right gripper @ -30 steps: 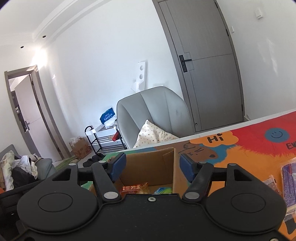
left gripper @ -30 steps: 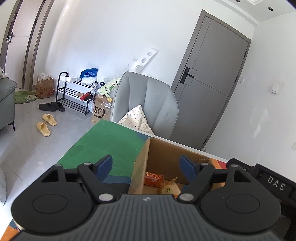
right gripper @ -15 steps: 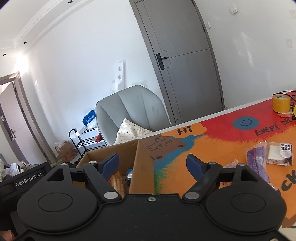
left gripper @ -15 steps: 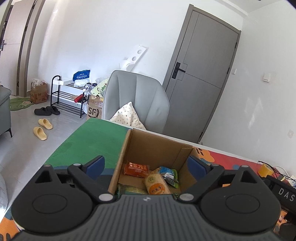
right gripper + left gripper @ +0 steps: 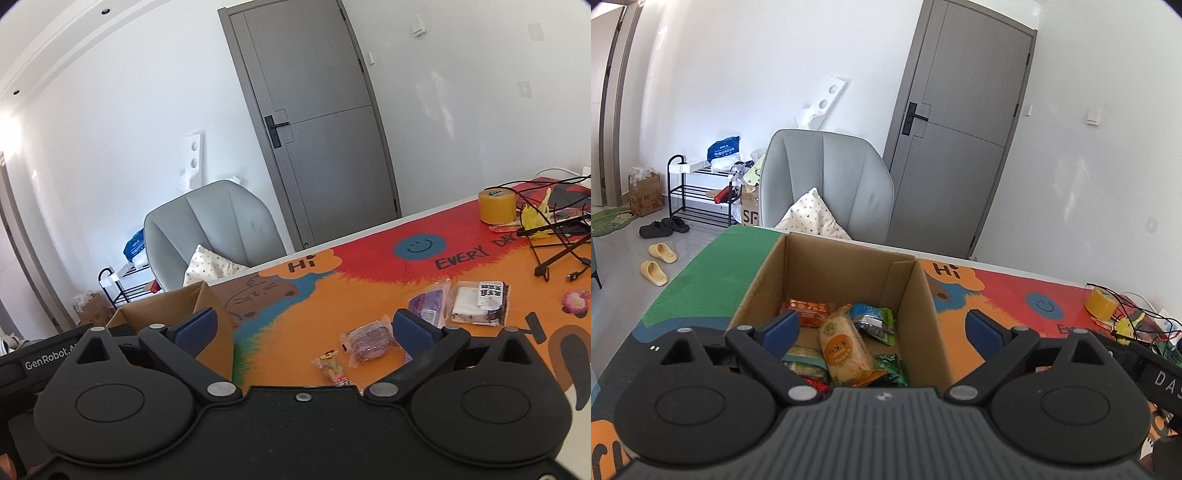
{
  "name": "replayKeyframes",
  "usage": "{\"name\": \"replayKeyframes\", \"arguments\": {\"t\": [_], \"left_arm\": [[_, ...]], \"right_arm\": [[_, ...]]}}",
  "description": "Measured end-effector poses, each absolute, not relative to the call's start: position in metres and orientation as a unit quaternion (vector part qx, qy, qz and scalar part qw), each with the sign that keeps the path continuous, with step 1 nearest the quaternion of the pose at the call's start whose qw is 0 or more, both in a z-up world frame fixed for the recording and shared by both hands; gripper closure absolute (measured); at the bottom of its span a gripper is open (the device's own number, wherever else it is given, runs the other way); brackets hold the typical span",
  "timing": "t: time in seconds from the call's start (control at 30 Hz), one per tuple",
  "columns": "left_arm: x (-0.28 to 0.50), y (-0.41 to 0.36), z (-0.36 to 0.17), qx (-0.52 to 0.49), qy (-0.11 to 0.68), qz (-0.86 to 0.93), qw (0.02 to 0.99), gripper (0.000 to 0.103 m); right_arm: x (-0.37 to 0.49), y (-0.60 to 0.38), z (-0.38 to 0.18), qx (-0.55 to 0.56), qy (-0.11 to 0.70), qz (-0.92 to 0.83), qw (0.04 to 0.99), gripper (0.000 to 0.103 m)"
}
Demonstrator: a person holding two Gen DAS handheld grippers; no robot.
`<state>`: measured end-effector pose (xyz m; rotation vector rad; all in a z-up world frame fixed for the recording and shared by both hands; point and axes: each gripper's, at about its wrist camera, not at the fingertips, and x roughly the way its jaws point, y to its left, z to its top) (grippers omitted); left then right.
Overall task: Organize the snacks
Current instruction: 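Move both open tools back to the snack pile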
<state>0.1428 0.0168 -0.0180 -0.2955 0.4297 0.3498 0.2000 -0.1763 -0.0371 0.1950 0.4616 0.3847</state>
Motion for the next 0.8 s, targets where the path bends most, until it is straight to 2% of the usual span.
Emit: {"name": "replayKeyframes", "arguments": {"t": [0.8], "left_arm": [[0.175, -0.067, -0.019, -0.097, 0.226, 0.101, 0.964, 0.009]], "right_arm": [[0.203, -0.251, -0.045, 0.104, 0.213, 0.097, 0.967, 0.000]]}}
